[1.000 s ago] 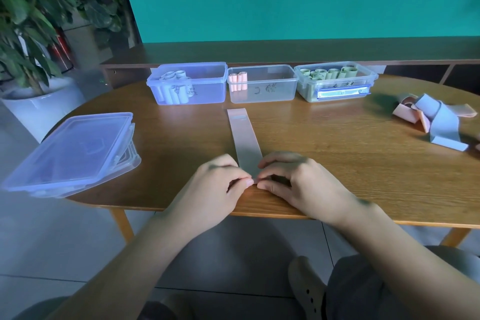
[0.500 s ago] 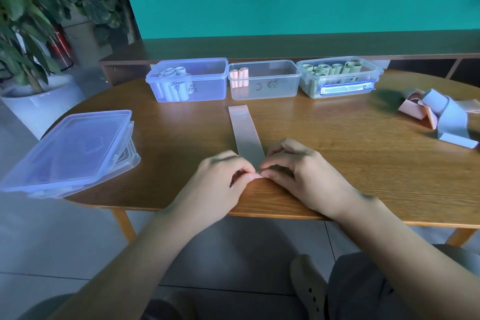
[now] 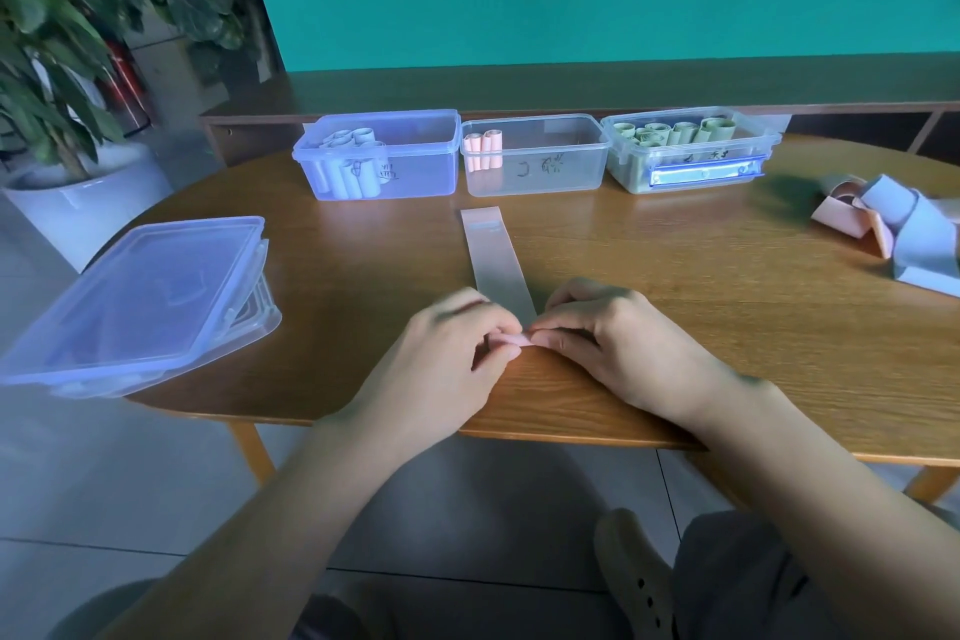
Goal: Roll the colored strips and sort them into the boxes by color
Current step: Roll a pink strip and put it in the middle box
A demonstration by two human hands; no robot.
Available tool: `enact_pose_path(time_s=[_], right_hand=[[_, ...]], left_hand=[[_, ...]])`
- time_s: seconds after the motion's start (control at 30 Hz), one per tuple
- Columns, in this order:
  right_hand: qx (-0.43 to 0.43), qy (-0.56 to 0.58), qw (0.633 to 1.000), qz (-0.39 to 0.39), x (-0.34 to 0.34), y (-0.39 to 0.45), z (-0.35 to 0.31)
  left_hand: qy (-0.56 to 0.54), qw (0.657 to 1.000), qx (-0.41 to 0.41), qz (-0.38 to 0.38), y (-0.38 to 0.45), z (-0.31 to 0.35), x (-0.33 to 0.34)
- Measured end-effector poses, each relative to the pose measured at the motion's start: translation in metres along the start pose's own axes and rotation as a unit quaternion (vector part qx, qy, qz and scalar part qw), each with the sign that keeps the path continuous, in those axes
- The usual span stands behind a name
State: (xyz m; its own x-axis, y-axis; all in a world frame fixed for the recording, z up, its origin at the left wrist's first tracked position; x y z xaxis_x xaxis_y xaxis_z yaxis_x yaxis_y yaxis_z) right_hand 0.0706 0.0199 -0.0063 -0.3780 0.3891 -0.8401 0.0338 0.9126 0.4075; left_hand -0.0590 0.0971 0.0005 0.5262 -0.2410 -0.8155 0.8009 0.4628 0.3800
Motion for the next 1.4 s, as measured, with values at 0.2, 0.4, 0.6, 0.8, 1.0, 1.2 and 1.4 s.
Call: enact_pose_path(time_s=[0.2, 0.4, 0.6, 0.8, 1.0, 1.2, 1.4], right_hand=[[-0.009, -0.004, 0.999, 0.036, -0.001, 0.002, 0.001], [-0.009, 0.022, 1.000, 0.019, 0.002, 0.008, 0.004], [-0.007, 0.014, 1.000, 0.004, 0.001, 0.015, 0.009], [-0.015, 0.014, 1.000, -0.005, 0.003, 0.024, 0.019], [-0.011, 0.061, 0.998, 0.020, 0.000, 0.028, 0.022], [-0.024, 0.053, 0.998, -0.018, 0.006, 0.036, 0.031], [-0.048, 0.046, 0.997, -0.036, 0.008, 0.043, 0.035]], left_hand=[[0.000, 1.000, -0.018, -0.006, 0.008, -0.009, 0.003], [0.009, 1.000, -0.005, 0.009, 0.012, -0.010, 0.002], [-0.010, 1.000, -0.008, 0.026, 0.011, -0.011, -0.002], [0.024, 0.999, -0.024, 0.018, 0.015, -0.018, 0.001], [0.022, 0.999, -0.039, 0.020, 0.021, -0.023, 0.005], [0.028, 0.998, -0.026, 0.042, 0.021, -0.020, 0.002], [0.048, 0.997, -0.035, 0.045, 0.027, -0.022, 0.002]])
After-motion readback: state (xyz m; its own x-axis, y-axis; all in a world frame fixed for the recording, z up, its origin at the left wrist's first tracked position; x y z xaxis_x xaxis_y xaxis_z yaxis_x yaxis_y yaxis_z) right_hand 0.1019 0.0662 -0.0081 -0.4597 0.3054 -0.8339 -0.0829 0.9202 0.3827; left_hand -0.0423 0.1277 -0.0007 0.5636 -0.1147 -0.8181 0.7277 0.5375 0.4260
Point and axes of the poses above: each hand's wrist, its own y-axis towards the middle knuckle, its own x-axis out of the palm, z = x × y, the point moved 8 cm from there along y, towards the middle knuckle, and after that the axes turned 4 degrees about -y, right-handed, at the moved point
